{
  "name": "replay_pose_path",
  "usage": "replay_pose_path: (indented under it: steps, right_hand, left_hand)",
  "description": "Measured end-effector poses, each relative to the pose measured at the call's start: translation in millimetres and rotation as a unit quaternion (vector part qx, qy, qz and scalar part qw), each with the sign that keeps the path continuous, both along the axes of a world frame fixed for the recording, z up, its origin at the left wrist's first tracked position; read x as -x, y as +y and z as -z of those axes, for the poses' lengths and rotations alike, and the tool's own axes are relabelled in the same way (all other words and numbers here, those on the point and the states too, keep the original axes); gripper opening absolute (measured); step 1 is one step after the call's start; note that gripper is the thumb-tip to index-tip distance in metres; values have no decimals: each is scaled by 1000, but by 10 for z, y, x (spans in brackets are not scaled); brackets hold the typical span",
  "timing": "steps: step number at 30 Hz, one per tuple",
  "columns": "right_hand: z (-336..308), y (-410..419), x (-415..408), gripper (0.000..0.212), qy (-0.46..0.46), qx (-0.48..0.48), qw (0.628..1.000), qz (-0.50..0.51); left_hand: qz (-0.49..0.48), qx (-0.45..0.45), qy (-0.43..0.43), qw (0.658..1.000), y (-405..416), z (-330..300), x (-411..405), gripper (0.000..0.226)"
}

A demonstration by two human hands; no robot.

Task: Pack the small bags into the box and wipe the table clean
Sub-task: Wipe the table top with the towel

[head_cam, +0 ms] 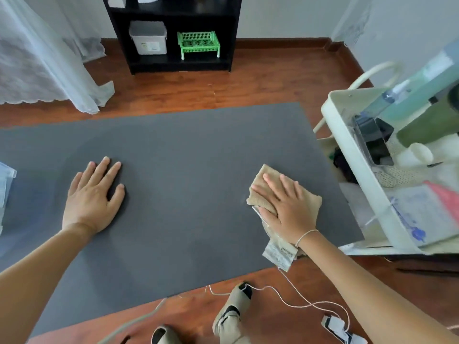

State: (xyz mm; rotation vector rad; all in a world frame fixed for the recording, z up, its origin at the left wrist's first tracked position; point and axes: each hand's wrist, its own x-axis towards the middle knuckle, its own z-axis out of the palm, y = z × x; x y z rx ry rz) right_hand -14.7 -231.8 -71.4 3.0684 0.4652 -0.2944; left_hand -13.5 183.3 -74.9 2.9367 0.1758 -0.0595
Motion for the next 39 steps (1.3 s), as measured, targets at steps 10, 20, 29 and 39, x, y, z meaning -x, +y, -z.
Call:
replay_pose_path:
  steps: [10,20,29,39]
  right_hand:
    - [30,212,535,68,-22,-55,931,360]
    - [-30,3343,737,53,29,-82,996,12]
    - [-50,3992,1686,54,44,-87,935,-342]
    - [-13,3786,884,52,43,-41,996,-72]
  left_hand:
    - [35,103,-15,994,499,-135,881,42]
    - [-83,84,4,993,1697,-130,2359,51]
    - [-109,105,17,988,1988,-56,2425,55]
    - [-62,25,23,997,1931,22,2322,68]
